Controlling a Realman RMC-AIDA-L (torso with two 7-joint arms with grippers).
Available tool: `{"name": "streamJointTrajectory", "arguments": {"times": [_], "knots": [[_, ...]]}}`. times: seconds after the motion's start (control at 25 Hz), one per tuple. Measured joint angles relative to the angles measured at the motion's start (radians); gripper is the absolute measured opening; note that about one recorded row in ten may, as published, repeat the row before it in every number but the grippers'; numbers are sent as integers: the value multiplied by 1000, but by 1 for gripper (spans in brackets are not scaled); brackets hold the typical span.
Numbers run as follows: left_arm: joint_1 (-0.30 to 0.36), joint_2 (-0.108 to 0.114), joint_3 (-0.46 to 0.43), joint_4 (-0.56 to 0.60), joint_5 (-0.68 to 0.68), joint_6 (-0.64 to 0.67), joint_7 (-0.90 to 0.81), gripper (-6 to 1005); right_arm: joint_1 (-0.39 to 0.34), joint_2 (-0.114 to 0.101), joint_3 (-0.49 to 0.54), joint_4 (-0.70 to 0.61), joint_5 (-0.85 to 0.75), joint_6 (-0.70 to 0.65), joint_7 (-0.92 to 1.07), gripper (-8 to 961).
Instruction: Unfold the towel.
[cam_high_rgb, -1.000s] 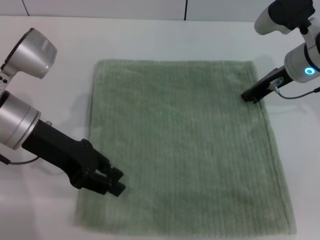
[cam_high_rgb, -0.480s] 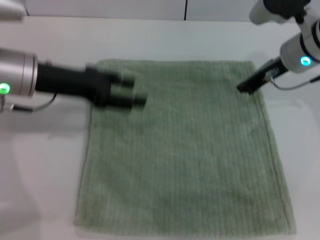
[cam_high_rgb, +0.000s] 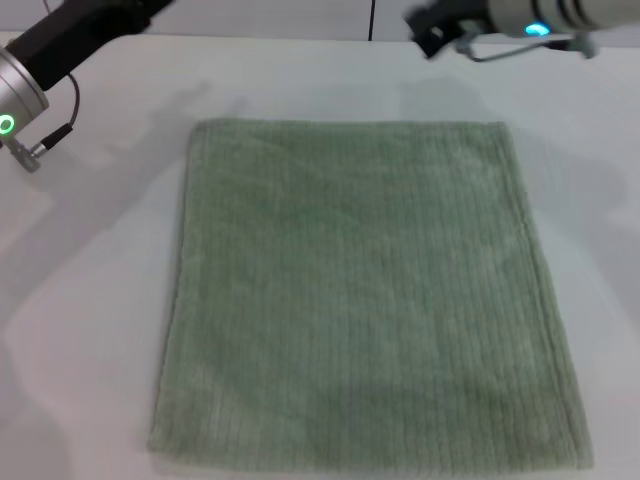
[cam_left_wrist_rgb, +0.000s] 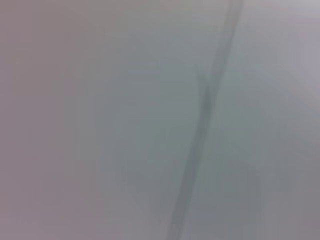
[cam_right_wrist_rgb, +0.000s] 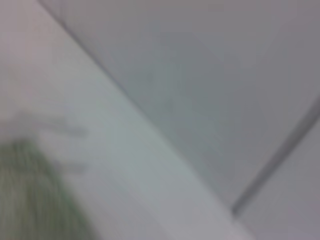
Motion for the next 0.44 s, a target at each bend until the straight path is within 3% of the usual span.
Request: {"name": "streamJointTrajectory", "arguments": {"times": [0.04, 0.08, 0.16, 0.24, 0.32, 0.36, 0.4, 0.44], "knots": [[-3, -2, -4, -43, -50, -19, 56, 697, -93, -1, -166, -59, 150, 211, -97, 4], [-8, -2, -8, -81, -99, -32, 104, 697, -93, -1, -166, -59, 150, 211, -97, 4], [-21, -3, -13, -163, -198, -60, 206, 697, -183, 0, -357, -89, 252, 514, -188, 4], [-30, -2, -16, -212, -287, -98, 295, 697, -224, 0, -502, -68, 273, 759, -204, 4], [-43, -4, -16, -233, -324, -144, 322, 697, -266, 0, -683, 29, 284, 1140, -77, 60], [-43, -4, -16, -233, -324, -144, 322, 697, -266, 0, -683, 29, 284, 1140, -77, 88], [-47, -4, -17, -236, -330, -160, 325, 697, -290, -2, -725, 72, 284, 1277, 29, 116], [-47, -4, -17, -236, -330, -160, 325, 697, -290, -2, -725, 72, 284, 1277, 29, 116]]}}
